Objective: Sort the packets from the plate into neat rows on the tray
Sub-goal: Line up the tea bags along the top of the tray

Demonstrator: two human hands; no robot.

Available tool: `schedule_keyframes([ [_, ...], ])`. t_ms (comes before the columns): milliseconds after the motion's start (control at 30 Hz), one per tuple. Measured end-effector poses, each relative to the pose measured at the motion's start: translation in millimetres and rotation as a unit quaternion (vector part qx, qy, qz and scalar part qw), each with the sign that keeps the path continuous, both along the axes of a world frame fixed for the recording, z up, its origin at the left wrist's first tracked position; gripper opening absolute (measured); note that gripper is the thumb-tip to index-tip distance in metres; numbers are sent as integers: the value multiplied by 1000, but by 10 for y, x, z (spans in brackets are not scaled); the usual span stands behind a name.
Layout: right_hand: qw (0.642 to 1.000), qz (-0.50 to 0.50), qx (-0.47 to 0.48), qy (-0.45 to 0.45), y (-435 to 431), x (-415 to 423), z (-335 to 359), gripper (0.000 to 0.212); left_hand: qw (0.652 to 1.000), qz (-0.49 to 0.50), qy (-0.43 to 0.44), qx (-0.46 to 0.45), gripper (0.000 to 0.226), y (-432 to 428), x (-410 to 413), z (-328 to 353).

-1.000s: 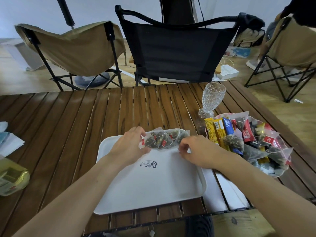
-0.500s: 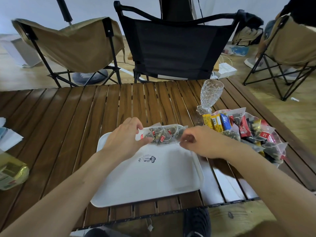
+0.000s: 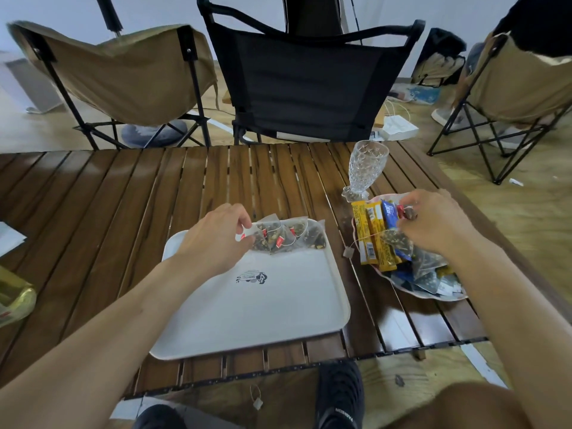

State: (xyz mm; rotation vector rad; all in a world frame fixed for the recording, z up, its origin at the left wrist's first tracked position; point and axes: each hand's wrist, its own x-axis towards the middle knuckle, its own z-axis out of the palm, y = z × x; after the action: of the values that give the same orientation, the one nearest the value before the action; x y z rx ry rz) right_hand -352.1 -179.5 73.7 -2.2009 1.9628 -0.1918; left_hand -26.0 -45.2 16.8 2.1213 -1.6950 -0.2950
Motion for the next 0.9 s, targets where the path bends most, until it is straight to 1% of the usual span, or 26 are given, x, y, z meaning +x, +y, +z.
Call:
schedule_keyframes([
  [100, 999, 12, 31, 18, -75, -95, -75, 23, 1000, -2, -3, 3, 15, 27, 35, -11],
  [167, 999, -2, 31, -22, -96, -133, -68, 21, 1000, 0, 1, 7, 12, 45, 76, -12],
  [233, 998, 2, 5, -70, -55, -118, 35, 18, 1000, 4, 11, 4, 10, 58, 126, -10],
  [300, 991, 41, -29, -125, 35, -22, 165, 13, 1000, 9, 21, 2, 9, 75, 170, 5],
  [333, 985, 69, -28, -157, 108, 63, 223, 10, 1000, 13, 25, 2, 9, 82, 189, 13],
  [433, 958, 146, 29, -244, 379, 392, 314, 9, 999, 23, 36, 4, 6, 126, 255, 20],
  [567, 930, 206, 120, -280, 626, 755, 168, 7, 998, 24, 58, 7, 6, 212, 346, 40],
  [633, 908, 217, 149, -326, 705, 891, 108, 7, 996, 15, 88, 11, 8, 252, 371, 61],
  [700, 895, 226, 156, -353, 757, 1004, 64, 6, 990, -1, 141, 19, 13, 286, 376, 108],
  [800, 890, 224, 170, -360, 790, 1123, -43, 7, 969, -17, 244, 43, 29, 348, 402, 209],
  [833, 891, 225, 177, -352, 801, 1153, -80, 7, 964, -16, 259, 56, 32, 372, 430, 225],
  [900, 893, 222, 188, -343, 806, 1187, -159, 8, 963, -18, 256, 81, 33, 408, 481, 225],
])
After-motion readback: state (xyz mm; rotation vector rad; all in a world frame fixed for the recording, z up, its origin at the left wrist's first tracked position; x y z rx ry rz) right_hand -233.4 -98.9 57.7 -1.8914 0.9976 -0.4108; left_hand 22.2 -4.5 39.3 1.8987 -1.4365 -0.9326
